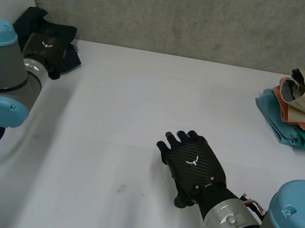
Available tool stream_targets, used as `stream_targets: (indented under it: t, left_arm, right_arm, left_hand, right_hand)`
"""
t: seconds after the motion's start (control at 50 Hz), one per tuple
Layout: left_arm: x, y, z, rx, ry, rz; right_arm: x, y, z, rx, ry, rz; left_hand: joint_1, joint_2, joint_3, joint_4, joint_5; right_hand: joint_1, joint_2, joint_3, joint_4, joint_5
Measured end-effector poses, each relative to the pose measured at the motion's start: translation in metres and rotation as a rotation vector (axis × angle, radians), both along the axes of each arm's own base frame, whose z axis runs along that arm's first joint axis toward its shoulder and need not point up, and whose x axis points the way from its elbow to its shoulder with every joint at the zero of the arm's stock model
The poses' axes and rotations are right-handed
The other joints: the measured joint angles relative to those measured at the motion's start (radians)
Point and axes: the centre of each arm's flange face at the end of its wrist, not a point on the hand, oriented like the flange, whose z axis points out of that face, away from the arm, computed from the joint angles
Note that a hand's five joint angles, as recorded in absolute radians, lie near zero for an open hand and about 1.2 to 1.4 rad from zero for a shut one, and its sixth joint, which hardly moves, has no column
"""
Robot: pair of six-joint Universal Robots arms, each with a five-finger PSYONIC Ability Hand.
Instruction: Fold the laundry.
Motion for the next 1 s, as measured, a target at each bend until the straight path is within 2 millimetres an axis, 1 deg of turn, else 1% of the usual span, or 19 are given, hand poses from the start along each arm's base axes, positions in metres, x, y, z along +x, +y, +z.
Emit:
stream_targets:
  t: [0.02,0.04,0.06,0.1,0.24,0.28,0.38,0.4,0.5,0.58,0.66,0.7,0.72,0.76,0.8,0.82,0.86,0.88,1.0]
  left_arm:
    - [0.002,-0.003,0.000,-0.008,-0.004,0.006]
    - [0.004,-0.005,0.001,-0.014,-0.010,0.012]
    - [0.013,-0.016,-0.001,-0.036,-0.046,0.040]
    - [0.029,-0.033,-0.007,-0.057,-0.119,0.085]
    - [0.077,-0.076,-0.044,-0.066,-0.360,0.192]
    - [0.085,-0.085,-0.054,-0.066,-0.395,0.208]
    - [0.095,-0.094,-0.066,-0.066,-0.418,0.224]
    - [0.105,-0.104,-0.077,-0.066,-0.425,0.240]
    - [0.110,-0.110,-0.084,-0.068,-0.423,0.246]
    - [0.119,-0.121,-0.095,-0.079,-0.417,0.261]
    - [0.124,-0.126,-0.098,-0.086,-0.416,0.272]
    - [0.126,-0.128,-0.100,-0.089,-0.416,0.277]
    - [0.127,-0.129,-0.100,-0.092,-0.416,0.280]
    - [0.128,-0.130,-0.100,-0.093,-0.417,0.282]
    - [0.129,-0.131,-0.100,-0.095,-0.419,0.283]
    - [0.128,-0.131,-0.100,-0.096,-0.422,0.282]
    - [0.128,-0.130,-0.100,-0.095,-0.424,0.281]
    - [0.125,-0.129,-0.100,-0.093,-0.429,0.276]
    - [0.104,-0.119,-0.102,-0.074,-0.433,0.236]
  right_arm:
    - [0.000,0.000,0.000,0.000,0.000,0.000]
    - [0.000,0.000,0.000,0.000,0.000,-0.001]
    - [-0.001,0.000,0.000,0.000,0.000,-0.002]
    - [-0.001,0.000,0.000,0.001,0.000,-0.002]
    - [-0.001,0.001,-0.002,0.009,0.000,0.014]
    - [0.000,0.001,-0.002,0.011,-0.002,0.024]
    - [0.000,0.002,-0.002,0.013,-0.003,0.029]
    - [0.000,0.002,-0.002,0.014,-0.003,0.032]
    - [0.000,0.002,-0.003,0.015,-0.002,0.031]
    - [-0.001,0.000,-0.003,0.016,-0.001,0.023]
    - [-0.001,-0.001,-0.003,0.016,-0.001,0.020]
    - [-0.002,-0.002,-0.003,0.017,-0.001,0.019]
    - [-0.002,-0.002,-0.003,0.017,-0.001,0.018]
    - [-0.002,-0.002,-0.003,0.017,-0.001,0.018]
    - [-0.002,-0.002,-0.003,0.016,-0.001,0.017]
    - [-0.002,-0.002,-0.003,0.016,-0.001,0.016]
    - [-0.002,-0.003,-0.003,0.016,-0.001,0.016]
    - [-0.002,-0.003,-0.003,0.016,-0.001,0.015]
    - [-0.003,-0.003,-0.003,0.017,-0.001,0.013]
  left_hand:
    - [-0.070,-0.085,-0.074,-0.074,-0.074]
    - [-0.070,-0.085,-0.074,-0.074,-0.074]
    - [-0.379,-0.366,-0.366,-0.351,-0.350]
    - [-0.689,-0.667,-0.670,-0.672,-0.658]
    - [-0.701,-0.713,-0.712,-0.719,-0.699]
    - [-0.701,-0.713,-0.712,-0.719,-0.699]
    - [-0.701,-0.713,-0.712,-0.719,-0.699]
    - [-0.701,-0.713,-0.712,-0.719,-0.699]
    - [-0.701,-0.713,-0.712,-0.719,-0.699]
    - [-0.692,-0.704,-0.707,-0.713,-0.695]
    - [-0.589,-0.632,-0.643,-0.640,-0.632]
    - [-0.497,-0.551,-0.562,-0.557,-0.553]
    - [-0.374,-0.416,-0.433,-0.428,-0.430]
    - [-0.320,-0.360,-0.371,-0.366,-0.371]
    - [-0.067,-0.055,-0.068,-0.063,-0.081]
    - [0.087,0.163,0.150,0.146,0.126]
    - [0.087,0.163,0.150,0.146,0.126]
    - [0.160,0.259,0.251,0.264,0.245]
    - [0.165,0.269,0.264,0.276,0.257]
  right_hand:
    - [0.000,0.000,0.000,0.000,0.000]
    - [0.000,0.000,0.000,0.000,0.000]
    - [0.000,0.000,0.000,0.000,0.000]
    - [0.000,0.000,0.000,0.000,0.000]
    - [0.000,0.000,0.000,0.000,0.000]
    - [0.000,0.000,0.000,0.000,0.000]
    - [0.000,0.000,0.000,0.000,0.000]
    - [0.000,0.000,0.000,0.000,0.000]
    - [0.000,0.000,0.000,0.000,0.000]
    - [0.000,0.000,0.000,0.000,0.000]
    - [0.000,0.000,0.000,0.000,0.000]
    - [0.000,0.000,0.000,0.000,0.000]
    - [0.000,0.000,0.000,0.000,0.000]
    - [0.000,0.000,0.000,0.000,0.000]
    - [0.000,0.000,0.000,0.000,0.000]
    - [0.000,0.000,0.000,0.000,0.000]
    - [0.000,0.000,0.000,0.000,0.000]
    - [0.000,0.000,0.000,0.000,0.000]
    - [0.000,0.000,0.000,0.000,0.000]
